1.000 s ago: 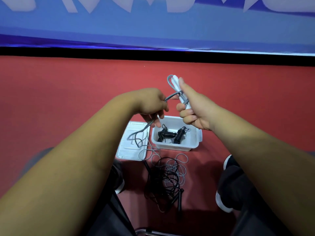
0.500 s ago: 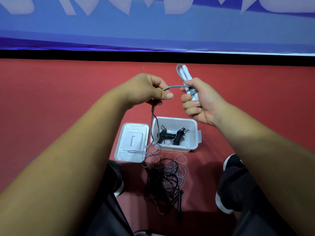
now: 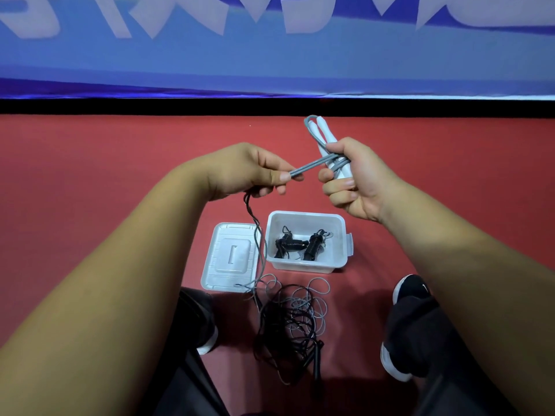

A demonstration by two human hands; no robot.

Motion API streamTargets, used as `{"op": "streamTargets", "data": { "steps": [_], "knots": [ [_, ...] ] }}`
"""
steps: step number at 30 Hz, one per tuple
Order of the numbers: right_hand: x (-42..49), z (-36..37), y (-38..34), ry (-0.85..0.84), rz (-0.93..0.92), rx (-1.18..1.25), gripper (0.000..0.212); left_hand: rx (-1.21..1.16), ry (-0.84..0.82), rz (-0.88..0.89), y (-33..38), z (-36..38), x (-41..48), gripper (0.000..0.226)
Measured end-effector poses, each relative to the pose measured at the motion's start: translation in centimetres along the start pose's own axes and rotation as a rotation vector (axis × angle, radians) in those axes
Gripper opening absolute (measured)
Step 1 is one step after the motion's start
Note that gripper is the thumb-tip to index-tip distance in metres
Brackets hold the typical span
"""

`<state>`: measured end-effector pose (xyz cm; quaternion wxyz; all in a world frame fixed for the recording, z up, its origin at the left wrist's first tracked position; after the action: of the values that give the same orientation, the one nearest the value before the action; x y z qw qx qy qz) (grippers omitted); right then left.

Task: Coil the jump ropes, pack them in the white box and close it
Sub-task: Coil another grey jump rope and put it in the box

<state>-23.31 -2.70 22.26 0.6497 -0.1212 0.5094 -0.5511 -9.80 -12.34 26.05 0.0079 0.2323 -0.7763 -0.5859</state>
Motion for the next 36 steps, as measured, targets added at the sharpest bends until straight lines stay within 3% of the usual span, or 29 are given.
{"op": "streamTargets", "data": {
  "steps": [6, 15, 20, 24, 27, 29, 32, 36],
  "knots": [
    [-0.1, 0.7, 0.0, -0.007, 0.006, 0.006, 0.018, 0.145, 0.051, -0.122, -2.5, -0.1, 0.7, 0.018],
    [-2.2, 4.3, 2.1, -0.240, 0.205, -0.214, 0.031, 0.225, 0.106, -0.127, -4.0, -0.9, 1.0, 0.017],
    [-2.9, 4.8, 3.6, -0.352, 0.322, -0.246, 0.015, 0.150, 0.149, -0.082, -3.8, -1.1, 0.9, 0.016],
    [-3.8, 5.0, 4.7, -0.455, 0.408, -0.289, 0.049, 0.143, 0.199, -0.005, -2.5, -1.7, 0.7, 0.011],
    [-4.6, 5.5, 5.9, -0.587, 0.497, -0.313, 0.058, 0.126, 0.178, 0.013, -1.9, -1.6, 0.6, 0.026],
    [-5.0, 5.6, 6.6, -0.639, 0.533, -0.361, 0.053, 0.083, 0.170, 0.000, -1.5, -1.5, 0.6, 0.032],
    [-5.2, 5.4, 7.7, -0.666, 0.578, -0.446, 0.052, 0.024, 0.173, 0.014, -0.8, -1.2, 0.8, 0.024],
    [-4.2, 4.4, 8.6, -0.598, 0.638, -0.407, 0.024, 0.037, 0.182, 0.097, 0.9, -0.7, 0.7, 0.020]
  ]
}}
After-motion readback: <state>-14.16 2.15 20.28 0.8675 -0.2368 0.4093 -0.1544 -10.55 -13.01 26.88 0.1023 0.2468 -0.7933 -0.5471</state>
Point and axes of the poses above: each hand's wrist, its own x-axis towards the middle knuckle, its own z-axis out of the palm, y = z × x, the point moved 9 cm from there along x, towards the middle knuckle, and after that the axes turned 3 degrees about z, right-handed, at the moved point
